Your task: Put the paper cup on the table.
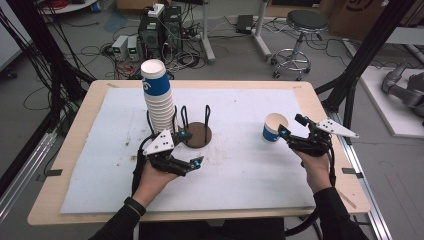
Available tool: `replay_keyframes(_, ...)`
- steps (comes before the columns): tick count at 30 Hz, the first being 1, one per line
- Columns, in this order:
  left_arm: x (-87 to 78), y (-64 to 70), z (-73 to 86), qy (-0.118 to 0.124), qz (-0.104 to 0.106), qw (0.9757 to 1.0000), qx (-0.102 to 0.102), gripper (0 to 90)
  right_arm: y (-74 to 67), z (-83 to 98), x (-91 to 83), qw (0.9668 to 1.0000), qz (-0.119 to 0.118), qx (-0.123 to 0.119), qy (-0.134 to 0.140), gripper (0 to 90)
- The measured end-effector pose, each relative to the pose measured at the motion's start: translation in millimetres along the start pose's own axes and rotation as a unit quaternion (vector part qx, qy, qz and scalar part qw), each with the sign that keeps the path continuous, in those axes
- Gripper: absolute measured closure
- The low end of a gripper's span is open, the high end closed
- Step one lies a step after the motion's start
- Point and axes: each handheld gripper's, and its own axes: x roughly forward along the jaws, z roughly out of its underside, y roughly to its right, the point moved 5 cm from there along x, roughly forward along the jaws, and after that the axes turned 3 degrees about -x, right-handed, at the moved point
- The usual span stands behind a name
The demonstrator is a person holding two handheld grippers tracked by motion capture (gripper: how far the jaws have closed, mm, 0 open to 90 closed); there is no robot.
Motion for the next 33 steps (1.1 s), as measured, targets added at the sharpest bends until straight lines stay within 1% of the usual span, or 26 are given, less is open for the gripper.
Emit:
replay_keyframes(2, -1.7, 1.3, -6.0, 0.006, 0.004, 1.0000, 0.000, 14.2, -5.3, -6.2, 0.7, 0.9999, -0.012, -0.005, 0.010, 14.1)
replay_keyframes(4, -3.6, 1.9, -11.9, 0.012, 0.010, 0.9999, -0.003, 14.2, -12.3, -10.7, 3.5, 0.9993, -0.037, -0.004, 0.007, 14.0)
replay_keyframes(5, -4.7, 2.1, -14.7, 0.016, 0.013, 0.9998, -0.004, 14.2, -16.5, -12.4, 4.7, 0.9987, -0.050, -0.006, 0.006, 14.0)
replay_keyframes(8, -6.2, 3.0, -21.3, 0.024, 0.017, 0.9995, -0.003, 14.2, -29.5, -16.2, 8.1, 0.9966, -0.077, -0.026, 0.004, 14.0)
replay_keyframes(9, -6.7, 3.1, -23.8, 0.025, 0.020, 0.9995, 0.000, 14.2, -32.3, -17.1, 9.0, 0.9962, -0.082, -0.029, 0.004, 14.0)
replay_keyframes(11, -7.3, 3.8, -27.4, 0.024, 0.022, 0.9994, 0.002, 14.2, -41.5, -19.5, 11.5, 0.9943, -0.103, -0.030, 0.002, 14.0)
replay_keyframes(12, -7.6, 4.2, -29.0, 0.028, 0.026, 0.9993, 0.001, 14.2, -45.1, -20.5, 12.7, 0.9938, -0.107, -0.032, 0.000, 14.0)
replay_keyframes(14, -8.9, 4.0, -31.1, 0.025, 0.030, 0.9992, 0.002, 14.2, -52.3, -21.5, 14.8, 0.9920, -0.120, -0.040, -0.002, 14.0)
replay_keyframes(18, -13.0, 1.6, -33.5, 0.029, 0.031, 0.9991, 0.000, 14.2, -61.8, -21.8, 17.7, 0.9899, -0.133, -0.047, -0.007, 14.0)
replay_keyframes(20, -15.1, -0.5, -33.5, 0.032, 0.030, 0.9990, -0.004, 14.2, -64.8, -22.0, 18.5, 0.9891, -0.138, -0.049, -0.012, 14.2)
replay_keyframes(22, -18.1, -3.1, -33.3, 0.034, 0.030, 0.9989, -0.010, 14.2, -66.2, -22.5, 19.3, 0.9883, -0.143, -0.051, -0.013, 14.9)
replay_keyframes(24, -20.3, -4.8, -32.8, 0.035, 0.025, 0.9990, -0.010, 14.2, -66.4, -22.8, 20.4, 0.9877, -0.146, -0.053, -0.016, 15.4)
replay_keyframes(28, -25.7, -8.0, -31.3, 0.036, 0.023, 0.9990, -0.014, 14.2, -65.8, -22.1, 23.3, 0.9869, -0.152, -0.048, -0.025, 15.6)
replay_keyframes(30, -27.2, -8.9, -30.6, 0.036, 0.021, 0.9990, -0.015, 14.2, -66.4, -21.0, 25.2, 0.9861, -0.154, -0.052, -0.035, 15.6)
replay_keyframes(32, -28.2, -9.6, -30.3, 0.036, 0.021, 0.9990, -0.017, 14.2, -67.5, -20.3, 27.0, 0.9853, -0.159, -0.051, -0.039, 15.6)
replay_keyframes(33, -28.5, -9.7, -30.1, 0.035, 0.021, 0.9990, -0.017, 14.2, -67.9, -20.2, 28.0, 0.9850, -0.159, -0.055, -0.039, 15.6)
